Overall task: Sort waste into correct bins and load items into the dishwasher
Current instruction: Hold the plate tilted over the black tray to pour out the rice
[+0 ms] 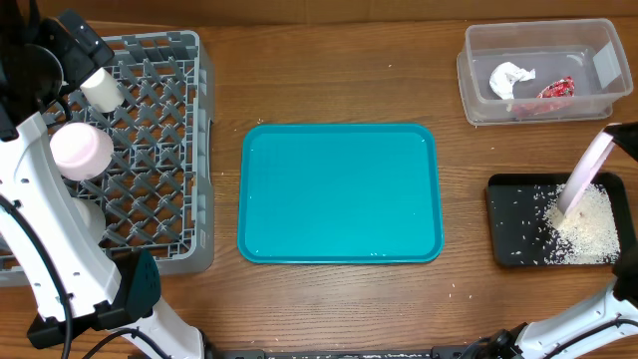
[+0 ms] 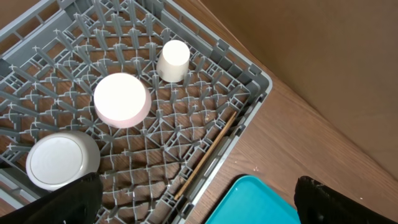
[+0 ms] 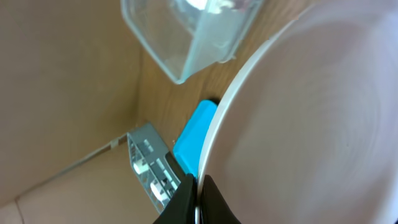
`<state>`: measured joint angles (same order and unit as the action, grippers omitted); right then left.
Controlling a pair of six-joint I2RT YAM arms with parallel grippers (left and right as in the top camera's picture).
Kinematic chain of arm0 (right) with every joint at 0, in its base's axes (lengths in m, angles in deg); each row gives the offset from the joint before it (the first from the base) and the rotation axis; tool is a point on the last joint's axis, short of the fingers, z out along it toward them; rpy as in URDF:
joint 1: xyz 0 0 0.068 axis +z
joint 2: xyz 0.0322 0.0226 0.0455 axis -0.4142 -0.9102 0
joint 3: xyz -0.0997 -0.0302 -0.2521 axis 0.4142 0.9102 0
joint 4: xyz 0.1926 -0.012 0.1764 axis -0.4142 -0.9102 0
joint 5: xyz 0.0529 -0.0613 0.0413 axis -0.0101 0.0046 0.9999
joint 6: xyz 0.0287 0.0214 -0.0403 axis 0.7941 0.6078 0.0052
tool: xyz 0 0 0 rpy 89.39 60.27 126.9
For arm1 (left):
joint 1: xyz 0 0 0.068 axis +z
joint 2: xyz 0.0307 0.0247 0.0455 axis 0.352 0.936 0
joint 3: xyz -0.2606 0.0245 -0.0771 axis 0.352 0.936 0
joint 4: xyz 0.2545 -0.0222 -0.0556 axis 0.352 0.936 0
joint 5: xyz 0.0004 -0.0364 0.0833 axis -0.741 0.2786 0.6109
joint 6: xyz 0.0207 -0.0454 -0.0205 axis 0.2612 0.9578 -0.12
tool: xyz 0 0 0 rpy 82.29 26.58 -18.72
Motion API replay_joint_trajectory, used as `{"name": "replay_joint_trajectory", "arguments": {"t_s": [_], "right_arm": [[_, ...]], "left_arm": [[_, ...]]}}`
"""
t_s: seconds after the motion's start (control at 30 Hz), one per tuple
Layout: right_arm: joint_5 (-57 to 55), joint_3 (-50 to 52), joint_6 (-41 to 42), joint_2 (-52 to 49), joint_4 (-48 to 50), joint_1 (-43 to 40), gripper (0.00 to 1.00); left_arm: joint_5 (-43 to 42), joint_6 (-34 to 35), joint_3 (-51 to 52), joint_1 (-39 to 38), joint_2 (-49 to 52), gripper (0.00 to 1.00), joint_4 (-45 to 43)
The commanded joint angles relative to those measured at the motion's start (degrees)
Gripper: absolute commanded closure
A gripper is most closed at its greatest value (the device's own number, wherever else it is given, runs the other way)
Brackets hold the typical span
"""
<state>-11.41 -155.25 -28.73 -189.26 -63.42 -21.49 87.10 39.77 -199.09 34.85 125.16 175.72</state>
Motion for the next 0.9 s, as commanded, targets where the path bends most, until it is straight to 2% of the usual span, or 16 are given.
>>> {"name": "replay_joint_trajectory", "arguments": {"t_s": [0.0,0.03,0.07,0.17,0.2,0.27,0.33,0.37,0.4,0.5,0.53,0.63,0.67,0.8,0.87], "right_arm": [[-5.1,0.3,7.1,1.3,2.1,0.3,0.96],[-5.0,0.2,8.4,1.3,2.0,0.3,0.96],[-1.7,0.2,6.4,1.3,1.7,0.3,0.96],[8.4,0.2,-7.0,1.3,-1.4,0.5,0.96],[7.9,0.3,-7.5,1.3,-1.7,0.6,0.96],[2.4,0.3,-0.8,1.3,-0.1,0.6,0.96],[-7.2,0.3,11.8,1.3,1.8,0.6,0.96],[-9.0,0.3,15.0,1.3,2.0,0.6,0.96],[-7.2,0.3,14.1,1.3,2.0,0.6,0.96],[8.4,0.3,-4.2,1.3,-0.7,0.9,0.96],[9.8,0.3,-6.2,1.3,-1.8,1.0,0.96],[4.4,0.3,5.2,1.3,0.1,1.0,0.96],[4.7,0.2,6.3,1.3,0.3,1.0,0.96],[15.4,0.3,-8.2,1.3,-3.7,2.3,0.96],[13.4,0.3,-8.5,1.4,-3.7,4.1,0.96]], "left_arm": [[0.2,-0.1,-0.1,0.0,0.0,0.00,-0.1],[0.2,-0.1,-0.1,0.0,0.0,0.00,-0.1],[0.2,-0.1,-0.1,0.0,0.0,0.00,-0.1],[0.2,-0.1,-0.1,0.0,0.0,0.00,-0.1],[0.2,-0.1,-0.1,0.0,0.0,0.00,-0.1],[0.2,-0.1,-0.1,0.0,0.0,0.00,-0.1],[0.2,-0.1,-0.1,0.0,0.0,0.00,-0.1],[0.2,-0.1,-0.1,0.0,0.0,0.00,-0.1],[0.2,-0.1,-0.1,0.0,0.0,0.00,-0.1],[0.2,-0.1,-0.1,0.0,0.0,0.00,-0.1],[0.2,-0.1,-0.1,0.0,0.0,0.00,-0.1],[0.2,-0.1,-0.1,0.0,0.0,0.00,-0.1],[0.2,-0.1,-0.1,0.0,0.0,0.00,-0.1],[0.2,-0.1,-0.1,0.0,0.0,0.00,-0.1],[0.2,-0.1,-0.1,0.0,0.0,0.00,-0.1]]}}
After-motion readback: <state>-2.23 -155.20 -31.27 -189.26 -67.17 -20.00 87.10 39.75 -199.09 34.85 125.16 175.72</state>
